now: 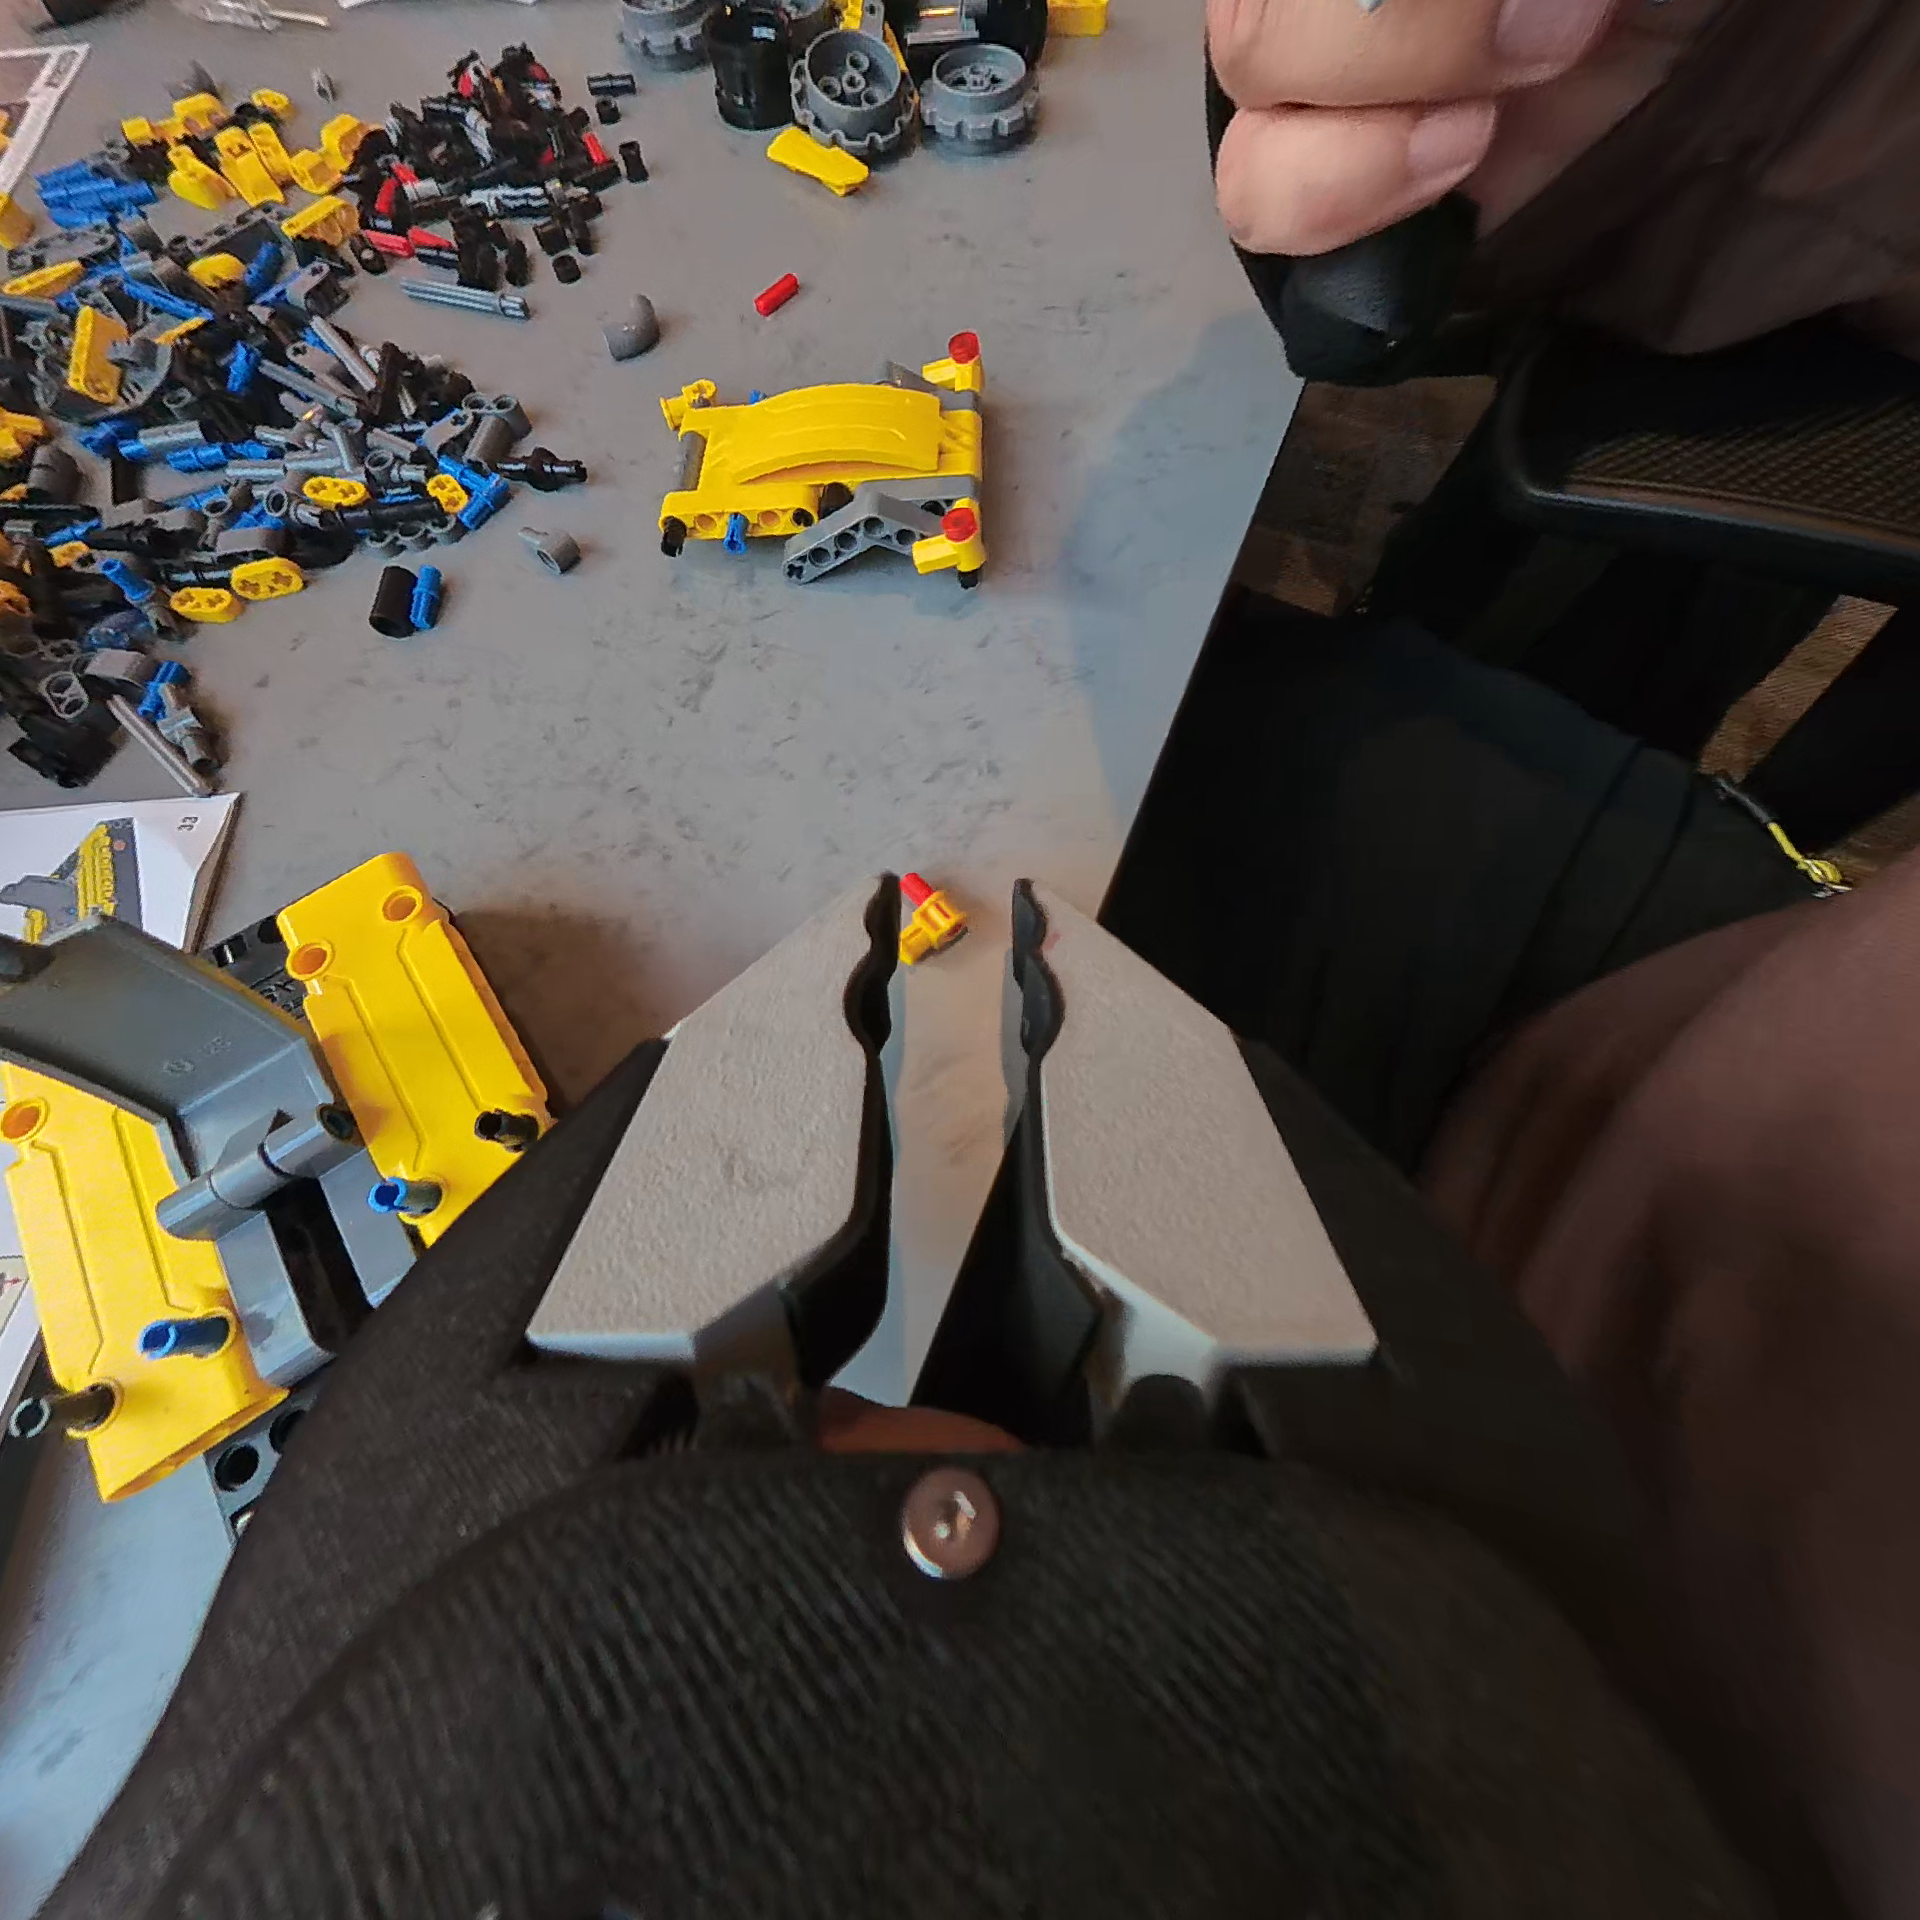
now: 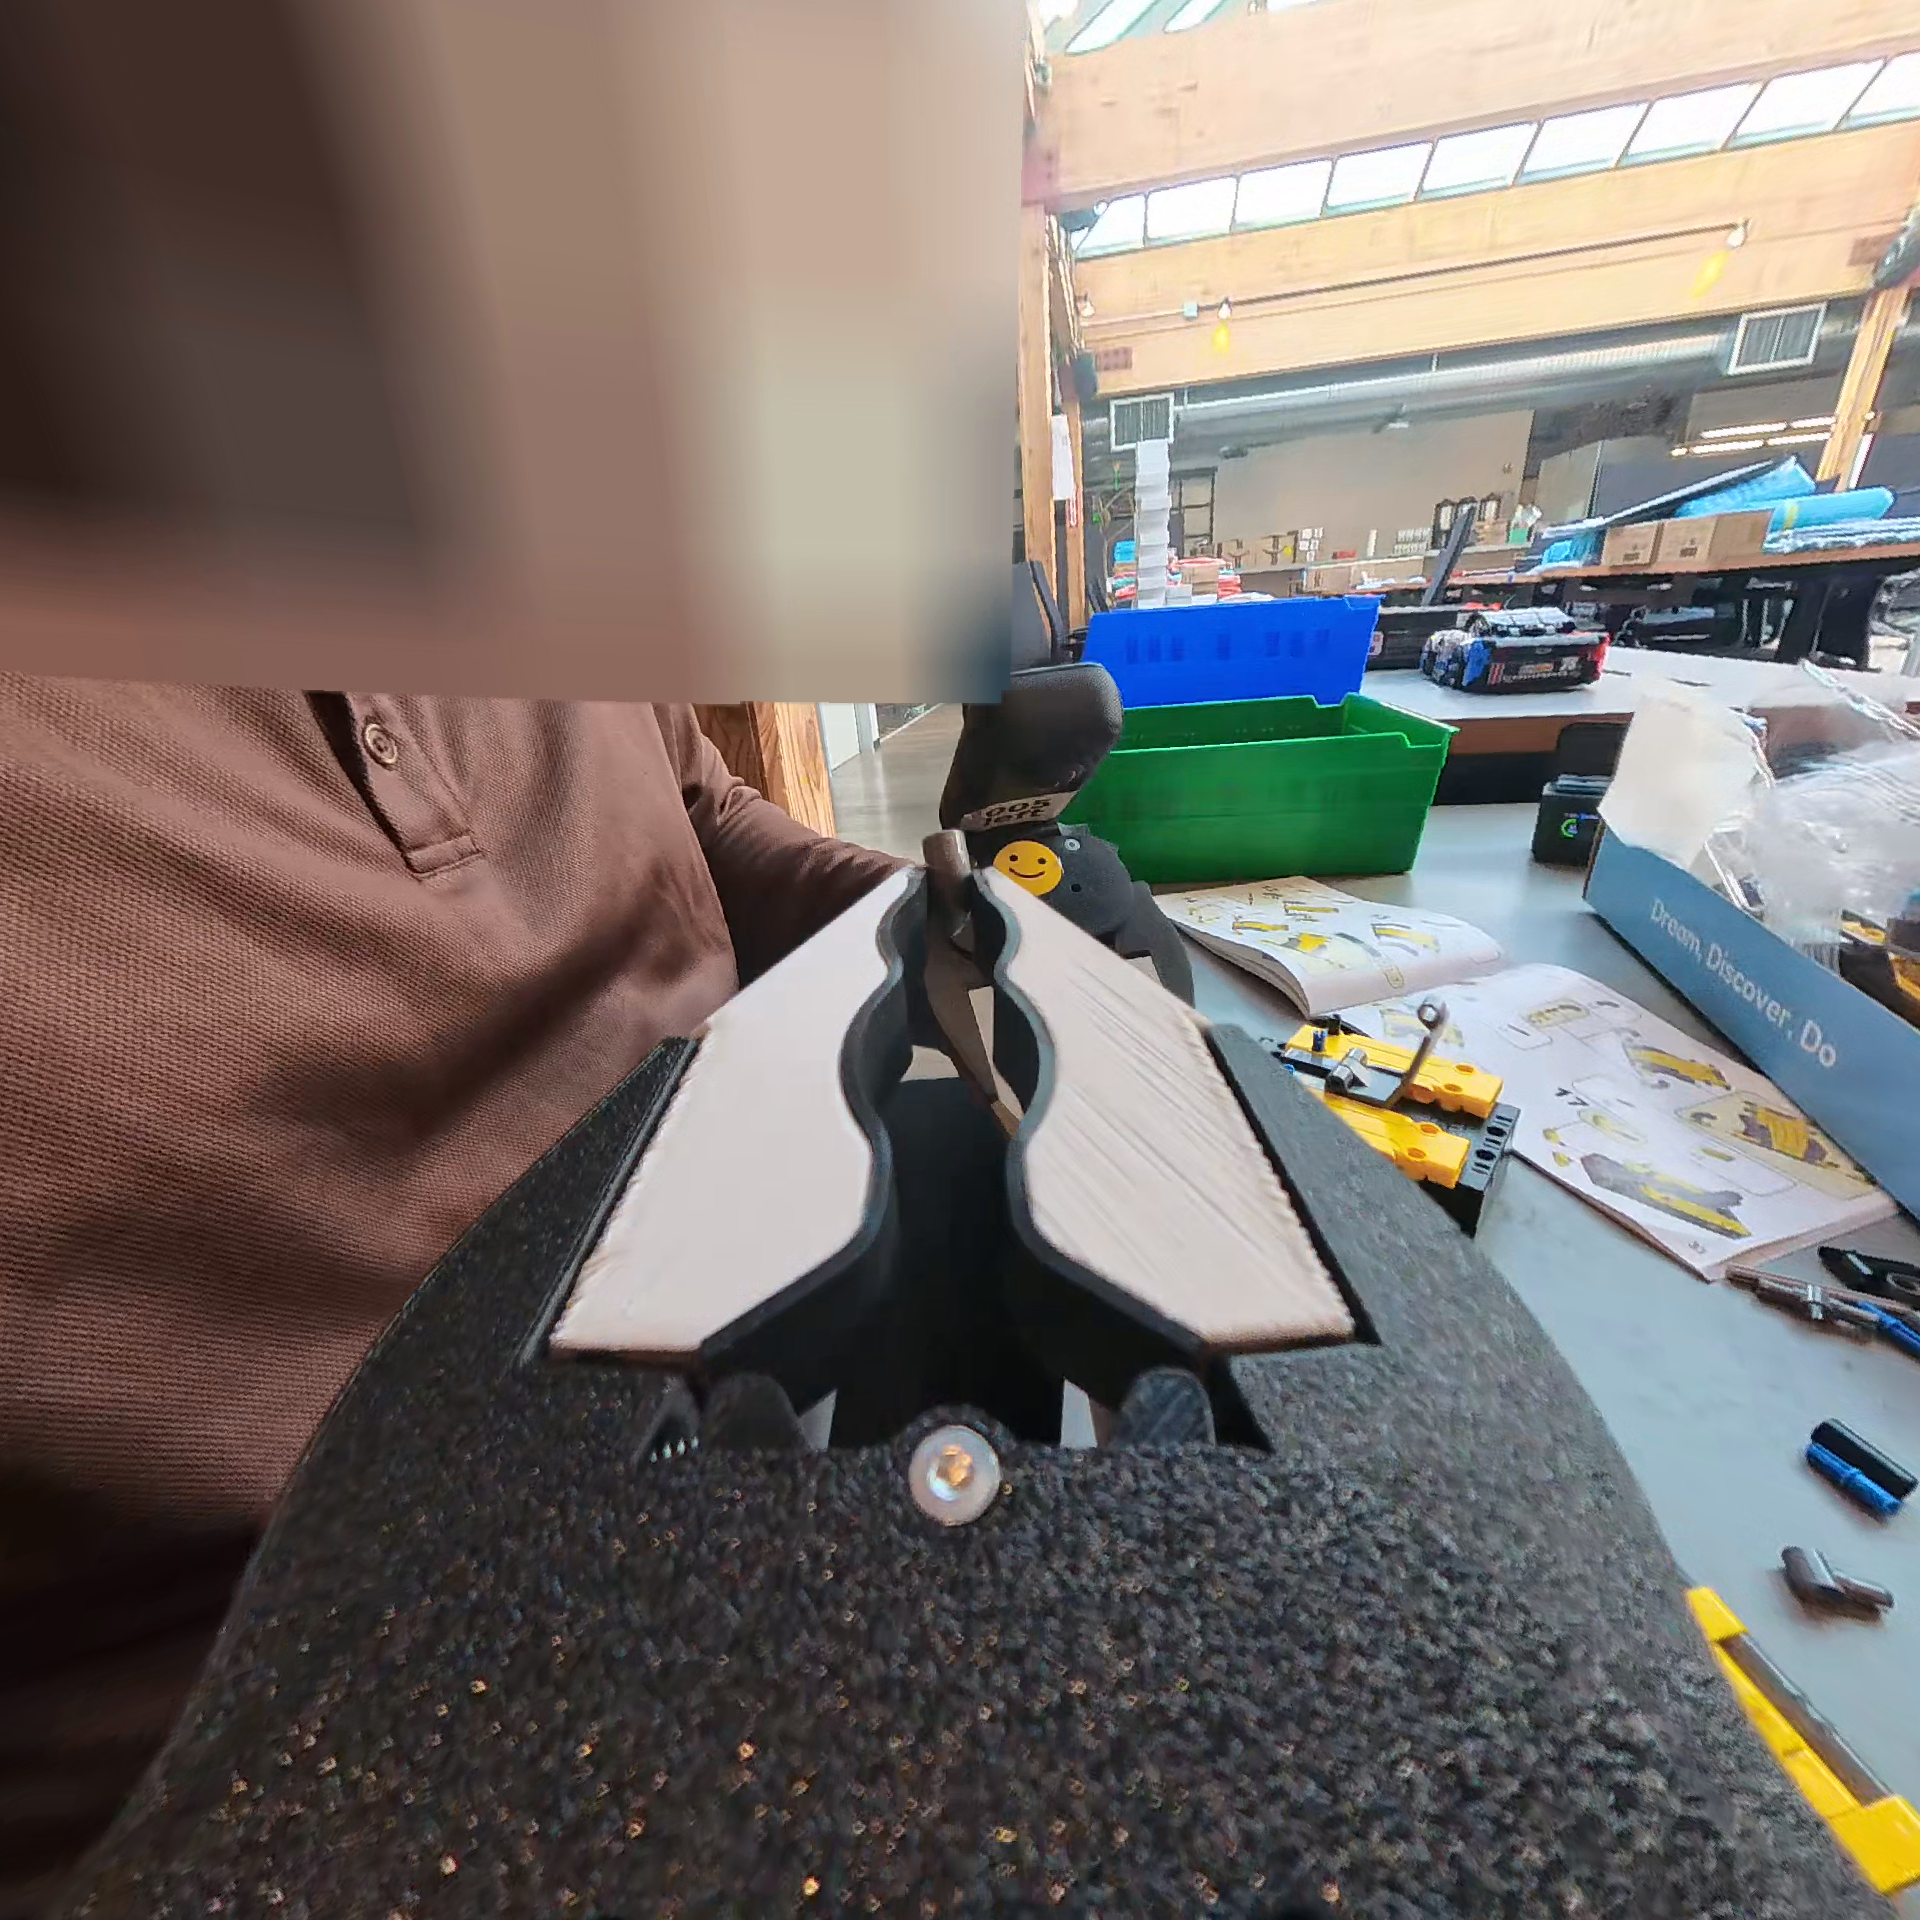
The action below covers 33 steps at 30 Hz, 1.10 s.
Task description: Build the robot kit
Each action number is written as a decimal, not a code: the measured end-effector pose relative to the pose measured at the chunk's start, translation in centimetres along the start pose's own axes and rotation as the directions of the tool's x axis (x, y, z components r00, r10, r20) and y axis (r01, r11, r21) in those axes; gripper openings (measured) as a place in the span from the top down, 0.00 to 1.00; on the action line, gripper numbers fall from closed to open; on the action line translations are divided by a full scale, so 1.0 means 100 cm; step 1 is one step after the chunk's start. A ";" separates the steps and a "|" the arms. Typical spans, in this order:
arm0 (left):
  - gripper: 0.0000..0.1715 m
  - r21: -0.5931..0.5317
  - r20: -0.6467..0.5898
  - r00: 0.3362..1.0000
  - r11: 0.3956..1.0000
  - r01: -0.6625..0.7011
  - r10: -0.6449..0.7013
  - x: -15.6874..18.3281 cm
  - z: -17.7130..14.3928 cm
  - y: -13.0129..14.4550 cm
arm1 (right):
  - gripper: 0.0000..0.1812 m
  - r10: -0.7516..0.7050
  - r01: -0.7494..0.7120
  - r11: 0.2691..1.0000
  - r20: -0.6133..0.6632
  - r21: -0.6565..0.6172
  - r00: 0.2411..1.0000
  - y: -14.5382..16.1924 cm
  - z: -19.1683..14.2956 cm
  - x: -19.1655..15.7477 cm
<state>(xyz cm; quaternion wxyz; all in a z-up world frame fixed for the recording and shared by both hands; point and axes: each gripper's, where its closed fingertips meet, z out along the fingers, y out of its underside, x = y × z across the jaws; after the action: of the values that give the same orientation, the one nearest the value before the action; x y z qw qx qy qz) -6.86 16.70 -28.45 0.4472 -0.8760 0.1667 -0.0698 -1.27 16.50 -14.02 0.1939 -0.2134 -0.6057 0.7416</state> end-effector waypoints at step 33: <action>0.97 -0.124 -0.005 1.000 0.992 -0.025 0.025 -0.004 0.015 0.011 | 0.96 -0.160 -0.172 0.636 -0.347 -0.752 0.924 0.142 -0.028 0.062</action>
<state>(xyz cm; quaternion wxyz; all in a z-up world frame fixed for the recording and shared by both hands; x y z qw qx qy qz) -7.11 17.39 -30.18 0.3924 -0.8998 0.1824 -0.0552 -5.28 19.48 -28.93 0.1957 -0.4177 -0.8127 0.3560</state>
